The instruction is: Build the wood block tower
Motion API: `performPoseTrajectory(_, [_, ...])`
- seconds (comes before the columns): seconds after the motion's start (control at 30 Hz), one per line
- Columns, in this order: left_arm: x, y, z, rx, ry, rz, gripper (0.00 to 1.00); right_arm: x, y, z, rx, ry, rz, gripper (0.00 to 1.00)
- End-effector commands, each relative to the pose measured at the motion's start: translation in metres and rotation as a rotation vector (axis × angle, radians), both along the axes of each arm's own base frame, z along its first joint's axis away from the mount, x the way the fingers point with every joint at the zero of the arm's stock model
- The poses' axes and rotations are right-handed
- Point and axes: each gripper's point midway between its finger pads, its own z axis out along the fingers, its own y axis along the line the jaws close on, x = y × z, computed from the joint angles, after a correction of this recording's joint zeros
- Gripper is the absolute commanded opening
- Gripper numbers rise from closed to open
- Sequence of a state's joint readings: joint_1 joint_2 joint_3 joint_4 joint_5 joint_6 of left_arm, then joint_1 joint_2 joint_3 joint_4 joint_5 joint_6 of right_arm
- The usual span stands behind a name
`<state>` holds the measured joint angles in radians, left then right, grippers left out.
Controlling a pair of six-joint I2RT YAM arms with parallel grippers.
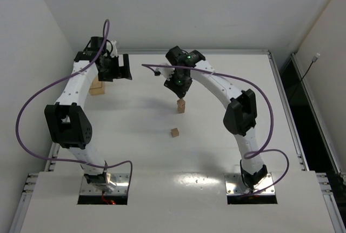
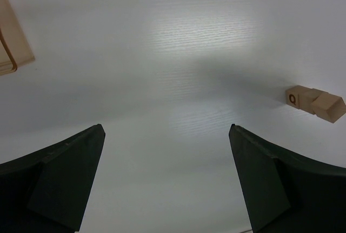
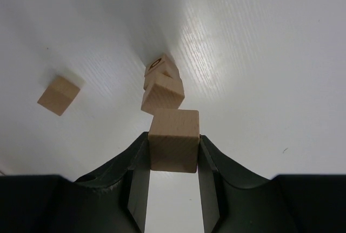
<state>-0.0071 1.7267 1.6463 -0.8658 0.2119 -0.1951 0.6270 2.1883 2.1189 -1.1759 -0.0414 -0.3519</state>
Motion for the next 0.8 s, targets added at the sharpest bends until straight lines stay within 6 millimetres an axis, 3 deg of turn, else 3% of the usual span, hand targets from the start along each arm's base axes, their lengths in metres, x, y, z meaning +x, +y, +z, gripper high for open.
performPoseTrajectory(0.0, [0.008, -0.001, 0.009, 0.006, -0.047, -0.008, 0.99, 0.014, 0.013, 0.018, 0.042, -0.079, -0.071, 0.0])
performPoseTrajectory(0.2, [0.008, -0.001, 0.009, 0.006, -0.047, -0.008, 0.99, 0.02, 0.023, 0.023, 0.136, -0.08, -0.193, 0.0])
performPoseTrajectory(0.33, [0.008, -0.001, 0.009, 0.006, -0.047, -0.008, 0.99, 0.02, 0.015, 0.027, 0.146, -0.085, -0.289, 0.0])
performPoseTrajectory(0.37, [0.007, -0.001, 0.006, 0.006, -0.038, -0.008, 0.99, 0.018, 0.008, 0.018, 0.13, -0.063, -0.312, 0.0])
performPoseTrajectory(0.43, [0.007, -0.001, 0.006, 0.006, -0.038, -0.008, 0.99, 0.017, 0.004, 0.029, 0.117, -0.102, -0.317, 0.0])
performPoseTrajectory(0.47, [0.007, -0.001, 0.006, 0.006, -0.038, -0.008, 0.99, 0.016, 0.001, 0.022, 0.097, -0.1, -0.323, 0.0])
performPoseTrajectory(0.77, [0.003, -0.001, -0.002, 0.006, -0.017, -0.008, 0.99, 0.0, 0.0, 0.029, 0.129, -0.068, -0.304, 0.0])
